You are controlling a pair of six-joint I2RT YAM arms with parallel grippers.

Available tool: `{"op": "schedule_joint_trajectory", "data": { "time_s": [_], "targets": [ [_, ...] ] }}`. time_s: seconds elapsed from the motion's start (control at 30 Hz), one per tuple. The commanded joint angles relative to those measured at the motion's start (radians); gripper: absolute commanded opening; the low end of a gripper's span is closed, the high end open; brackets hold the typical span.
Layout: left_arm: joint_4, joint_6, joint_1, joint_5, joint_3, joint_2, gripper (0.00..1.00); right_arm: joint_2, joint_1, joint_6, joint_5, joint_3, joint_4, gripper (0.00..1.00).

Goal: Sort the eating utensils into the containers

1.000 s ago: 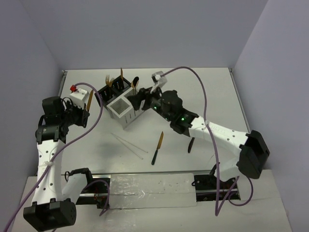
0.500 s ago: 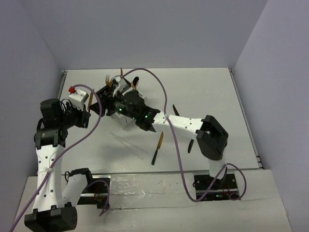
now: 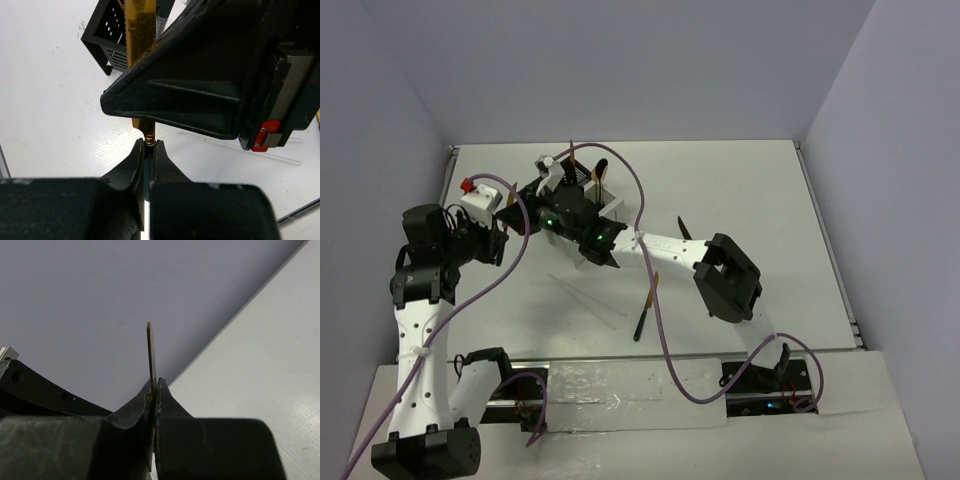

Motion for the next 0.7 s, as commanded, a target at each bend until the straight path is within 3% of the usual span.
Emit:
{"op": "schedule_joint_trajectory", "data": {
  "time_s": [0.0,0.07,0.1,0.13,0.17,0.2,0.4,0.57,0.67],
  "targets": [
    [0.052,-0.002,0.004,0.022,0.023,0.004,0.00,-0.002,0.008,-0.002,0.007,0.048,0.032,0.00],
    [0.064,-0.005,0.002,0.014,0.022,0.010,0.02,-0.016,0.008,-0.052,0.039,0.043,0.020,0.00],
    [0.067,-0.011,0.004,0.005,0.022,0.019,0.12,-0.025,0.004,-0.075,0.065,0.051,-0.001,0.00],
    [0.072,-0.015,0.002,-0.004,0.020,0.024,0.54,-0.032,0.004,-0.103,0.099,0.057,-0.014,0.00],
    [0.084,-0.021,0.002,-0.015,0.017,0.027,0.80,-0.035,-0.002,-0.153,0.122,0.065,-0.026,0.00],
    [0.093,-0.044,0.004,-0.027,0.013,0.027,0.99,-0.042,-0.010,-0.177,0.159,0.072,-0.047,0.00],
    [0.145,-0.101,0.004,-0.075,-0.032,0.035,0.99,-0.073,-0.117,-0.318,0.245,0.120,-0.075,0.00],
    [0.213,-0.126,0.004,-0.243,-0.084,0.065,0.99,-0.050,-0.188,-0.425,0.360,0.164,-0.065,0.00],
    [0.233,-0.120,0.005,-0.273,-0.105,0.076,0.99,0.019,-0.199,-0.514,0.427,0.227,-0.046,0.00]
  ]
}}
